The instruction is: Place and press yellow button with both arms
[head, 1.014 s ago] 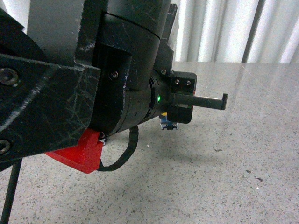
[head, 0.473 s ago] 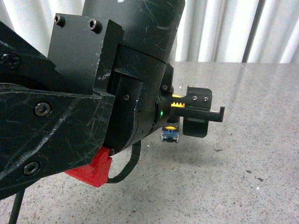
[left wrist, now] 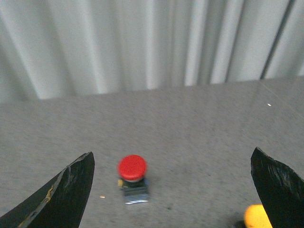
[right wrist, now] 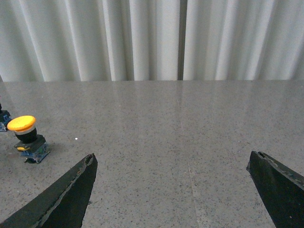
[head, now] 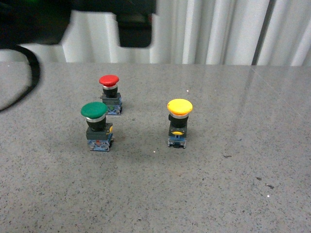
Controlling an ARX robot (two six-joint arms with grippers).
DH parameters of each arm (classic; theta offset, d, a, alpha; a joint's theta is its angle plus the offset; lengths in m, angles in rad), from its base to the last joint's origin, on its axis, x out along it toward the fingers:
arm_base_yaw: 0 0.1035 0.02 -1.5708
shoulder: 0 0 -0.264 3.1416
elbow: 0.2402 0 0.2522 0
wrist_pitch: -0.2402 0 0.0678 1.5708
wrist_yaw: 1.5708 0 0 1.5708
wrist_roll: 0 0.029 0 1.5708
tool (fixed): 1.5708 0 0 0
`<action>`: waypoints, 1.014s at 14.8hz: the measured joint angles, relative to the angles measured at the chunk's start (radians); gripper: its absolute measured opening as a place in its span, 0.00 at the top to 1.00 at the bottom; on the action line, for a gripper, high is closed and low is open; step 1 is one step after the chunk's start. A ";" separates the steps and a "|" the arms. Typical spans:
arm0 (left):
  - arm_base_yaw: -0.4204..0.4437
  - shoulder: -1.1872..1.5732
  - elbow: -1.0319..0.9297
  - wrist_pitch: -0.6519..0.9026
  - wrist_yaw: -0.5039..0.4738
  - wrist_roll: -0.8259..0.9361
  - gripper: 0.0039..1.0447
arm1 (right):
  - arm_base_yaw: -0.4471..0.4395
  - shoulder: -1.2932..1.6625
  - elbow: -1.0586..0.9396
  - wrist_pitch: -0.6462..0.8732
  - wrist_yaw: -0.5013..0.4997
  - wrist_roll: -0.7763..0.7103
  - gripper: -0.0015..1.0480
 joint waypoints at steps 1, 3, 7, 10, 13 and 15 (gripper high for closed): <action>0.041 -0.101 -0.050 -0.007 0.002 0.034 0.06 | 0.000 0.000 0.000 0.000 0.000 0.000 0.06; 0.143 -0.342 -0.156 -0.080 0.039 0.105 0.06 | 0.000 0.000 0.000 0.000 0.000 0.000 0.06; 0.396 -0.835 -0.422 -0.290 0.205 0.044 0.44 | 0.000 0.000 0.000 0.000 0.000 0.000 0.06; 0.508 -0.917 -0.542 -0.267 0.315 0.024 0.84 | 0.000 0.000 0.000 0.000 0.001 0.000 0.06; 0.499 -0.990 -0.600 -0.265 0.330 0.021 0.99 | 0.000 0.000 0.000 0.000 0.000 0.000 0.06; 0.500 -1.040 -0.642 -0.279 0.329 0.021 0.99 | 0.000 0.000 0.000 0.000 0.000 0.000 0.06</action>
